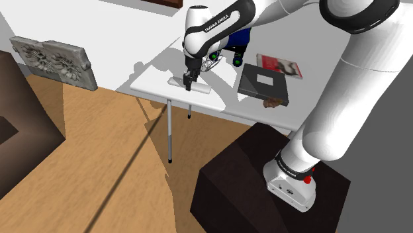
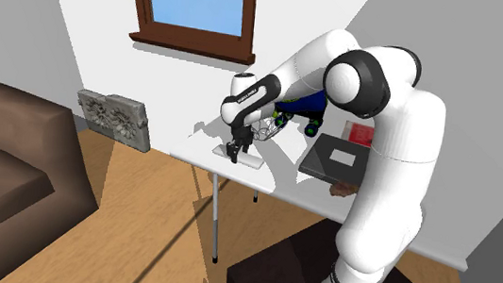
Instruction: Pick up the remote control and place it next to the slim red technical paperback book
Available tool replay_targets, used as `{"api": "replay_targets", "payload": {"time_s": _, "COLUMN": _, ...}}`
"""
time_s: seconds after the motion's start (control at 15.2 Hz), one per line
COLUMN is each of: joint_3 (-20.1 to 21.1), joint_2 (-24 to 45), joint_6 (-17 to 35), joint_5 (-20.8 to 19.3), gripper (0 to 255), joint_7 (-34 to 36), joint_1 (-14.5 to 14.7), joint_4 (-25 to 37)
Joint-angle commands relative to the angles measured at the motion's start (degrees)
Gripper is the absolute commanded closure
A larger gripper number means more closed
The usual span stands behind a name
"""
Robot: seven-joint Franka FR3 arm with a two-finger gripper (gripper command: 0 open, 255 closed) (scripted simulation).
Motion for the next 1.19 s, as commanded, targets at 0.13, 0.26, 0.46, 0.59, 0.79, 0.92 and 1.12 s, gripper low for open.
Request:
{"api": "replay_targets", "payload": {"time_s": 0.13, "joint_3": 0.0, "joint_2": 0.09, "joint_6": 0.04, "joint_5": 0.03, "gripper": 255, "joint_7": 0.03, "joint_1": 0.0, "joint_4": -0.04}}
{"api": "replay_targets", "payload": {"time_s": 0.26, "joint_3": 0.0, "joint_2": -0.45, "joint_6": -0.71, "joint_5": 0.02, "gripper": 255, "joint_7": 0.02, "joint_1": 0.0, "joint_4": 0.19}}
{"api": "replay_targets", "payload": {"time_s": 0.46, "joint_3": 0.0, "joint_2": -1.78, "joint_6": -2.85, "joint_5": 0.01, "gripper": 255, "joint_7": 0.0, "joint_1": 0.01, "joint_4": 0.99}}
{"api": "replay_targets", "payload": {"time_s": 0.59, "joint_3": 0.0, "joint_2": -2.62, "joint_6": -4.29, "joint_5": 0.01, "gripper": 255, "joint_7": -0.01, "joint_1": 0.02, "joint_4": 1.59}}
{"api": "replay_targets", "payload": {"time_s": 0.79, "joint_3": 0.01, "joint_2": -3.8, "joint_6": -6.45, "joint_5": 0.0, "gripper": 255, "joint_7": -0.04, "joint_1": 0.03, "joint_4": 2.57}}
{"api": "replay_targets", "payload": {"time_s": 0.92, "joint_3": 0.01, "joint_2": -4.53, "joint_6": -7.9, "joint_5": 0.0, "gripper": 255, "joint_7": -0.05, "joint_1": 0.04, "joint_4": 3.29}}
{"api": "replay_targets", "payload": {"time_s": 1.12, "joint_3": 0.01, "joint_2": -5.55, "joint_6": -10.09, "joint_5": -0.01, "gripper": 255, "joint_7": -0.08, "joint_1": 0.05, "joint_4": 4.46}}
